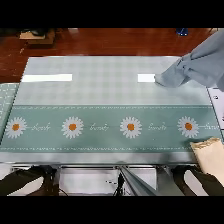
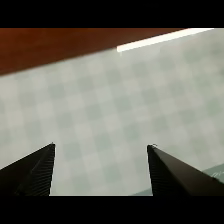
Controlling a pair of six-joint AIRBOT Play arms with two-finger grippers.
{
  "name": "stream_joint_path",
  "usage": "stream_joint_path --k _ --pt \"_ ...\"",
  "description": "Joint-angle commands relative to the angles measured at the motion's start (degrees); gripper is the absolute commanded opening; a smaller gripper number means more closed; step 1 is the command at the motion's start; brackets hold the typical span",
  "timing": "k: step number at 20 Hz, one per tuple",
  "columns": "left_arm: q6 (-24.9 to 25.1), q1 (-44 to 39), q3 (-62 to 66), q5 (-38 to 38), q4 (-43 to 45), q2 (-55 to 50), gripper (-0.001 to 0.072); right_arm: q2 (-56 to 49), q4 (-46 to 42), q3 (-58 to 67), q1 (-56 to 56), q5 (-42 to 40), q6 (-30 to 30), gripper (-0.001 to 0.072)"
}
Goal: Fold the shirts.
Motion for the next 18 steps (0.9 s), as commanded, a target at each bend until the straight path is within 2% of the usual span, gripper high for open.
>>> stream_joint_path --k 1,3,6,8,12,15,18 --pt "-0.04 -0.09 6.73 -1.03 0.04 5.44 0.0684 11.98 7.98 0.48 0.00 5.18 -1.75 0.0023" --pt "-0.04 -0.09 6.69 -1.95 0.04 8.55 0.0684 14.51 8.83 0.48 0.00 12.72 -1.75 0.0022" --pt "-0.07 -0.09 6.69 -6.10 0.07 10.14 0.0684 12.94 9.01 0.46 0.35 28.87 -3.02 0.0022" --pt "-0.07 -0.09 6.03 -9.31 0.07 10.12 0.0684 9.20 10.08 0.22 3.98 33.73 -2.99 0.0023" --pt "-0.24 -0.09 3.02 -13.33 0.07 10.12 0.0684 -2.40 10.62 -1.64 23.21 33.64 -2.75 0.0022" --pt "-0.63 -0.09 2.73 -17.27 0.11 10.14 0.0683 -14.99 6.86 -3.17 41.72 28.61 -1.20 0.0024" --pt "-0.48 -0.09 2.62 -21.24 1.29 10.10 0.0683 -26.71 6.67 -3.15 53.66 22.03 -1.14 0.0025"
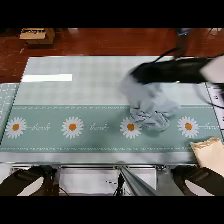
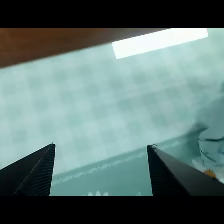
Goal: Fold the shirts.
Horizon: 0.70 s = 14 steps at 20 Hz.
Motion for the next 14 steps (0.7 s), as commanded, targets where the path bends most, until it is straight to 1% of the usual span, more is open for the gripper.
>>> stream_joint_path --k 1,2,3,4,5,7,9,12,14 --pt "-0.04 0.02 -0.66 -5.49 1.57 -0.09 0.0683 -12.37 -1.22 -0.35 13.70 -6.58 0.50 0.0066" --pt "-0.07 0.04 -1.44 -5.88 1.88 -0.11 0.0683 -13.40 -1.20 -0.15 13.99 -6.78 0.22 0.0207" --pt "-0.07 0.04 -2.75 -5.88 1.88 -0.11 0.0683 -13.42 -1.40 0.17 13.16 -6.34 0.11 0.0405" --pt "-0.09 0.04 -4.35 -5.86 1.86 -0.11 0.0683 -12.76 -1.44 0.98 11.50 -4.66 0.11 0.0512" --pt "-0.09 0.02 -6.49 -5.79 1.84 -0.15 0.0683 -11.39 -1.79 2.21 8.79 -2.03 0.09 0.0527" --pt "-0.09 -0.02 -11.91 -4.57 1.68 -0.17 0.0683 -6.88 -4.35 4.24 2.10 2.75 0.11 0.0526" --pt "-0.09 0.00 -19.12 -2.23 -0.61 -0.20 0.0684 -0.70 -10.05 4.63 -5.70 5.86 0.13 0.0526" --pt "0.61 0.00 -32.94 3.74 -8.17 -0.22 0.0684 6.64 -27.89 4.63 -17.62 12.13 0.85 0.0526" --pt "1.97 0.00 -43.32 10.29 -12.76 -0.39 0.0685 8.33 -37.20 4.61 -25.44 16.44 0.96 0.0526"
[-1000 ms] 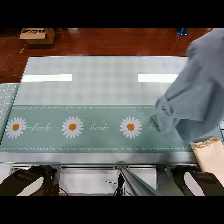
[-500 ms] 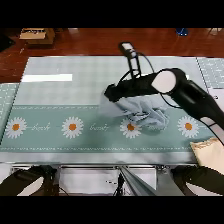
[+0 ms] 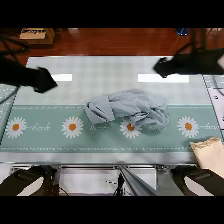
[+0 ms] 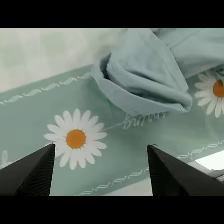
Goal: Fold the shirts.
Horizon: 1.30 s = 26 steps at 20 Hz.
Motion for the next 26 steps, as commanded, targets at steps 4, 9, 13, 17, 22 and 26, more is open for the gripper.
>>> stream_joint_path --k 4,9,13,17,22,26 --pt "5.03 0.00 -29.46 17.35 -18.21 -3.98 0.0692 4.00 -12.00 -1.05 -25.73 7.48 0.04 0.0526" --pt "13.97 0.00 -34.53 24.57 -36.94 -14.25 0.0720 2.75 -0.44 -5.79 -33.59 6.16 -2.73 0.0526" --pt "15.17 -0.02 -34.51 31.12 -42.14 -20.02 0.0720 2.71 -0.15 -9.03 -33.31 6.32 -3.85 0.0526" --pt "15.19 -0.02 -34.51 30.86 -43.19 -24.13 0.0473 2.71 -0.17 -9.68 -33.35 6.54 -4.26 0.0526" --pt "19.10 0.07 -34.51 27.89 -43.19 -24.26 0.0018 2.71 -5.51 -13.09 -33.64 6.54 -4.11 0.0521" --pt "20.13 0.11 -34.51 27.08 -43.10 -21.84 0.0017 2.71 14.56 -24.92 -37.18 5.27 -9.09 0.0526"
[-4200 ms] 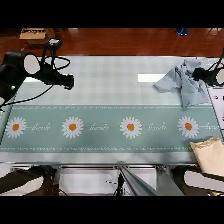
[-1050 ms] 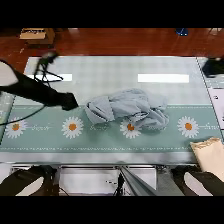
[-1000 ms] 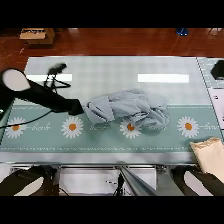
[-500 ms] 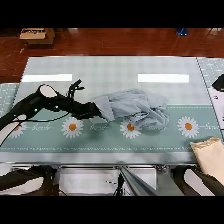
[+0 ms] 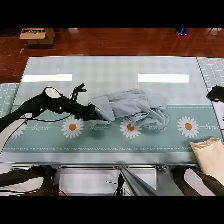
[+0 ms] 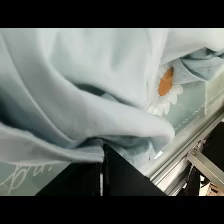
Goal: Fold the shirts.
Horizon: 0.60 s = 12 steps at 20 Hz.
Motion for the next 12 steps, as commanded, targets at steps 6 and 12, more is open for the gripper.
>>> stream_joint_path --k 6,12 --pt "1.97 1.40 -0.02 -2.12 -0.09 5.66 0.0017 -2.58 25.29 -20.70 -1.55 -4.02 -10.80 0.0588" --pt "1.97 2.27 -0.02 -4.15 -0.07 6.34 0.0017 -10.71 29.68 -22.38 -0.17 -4.31 -10.84 0.0582"
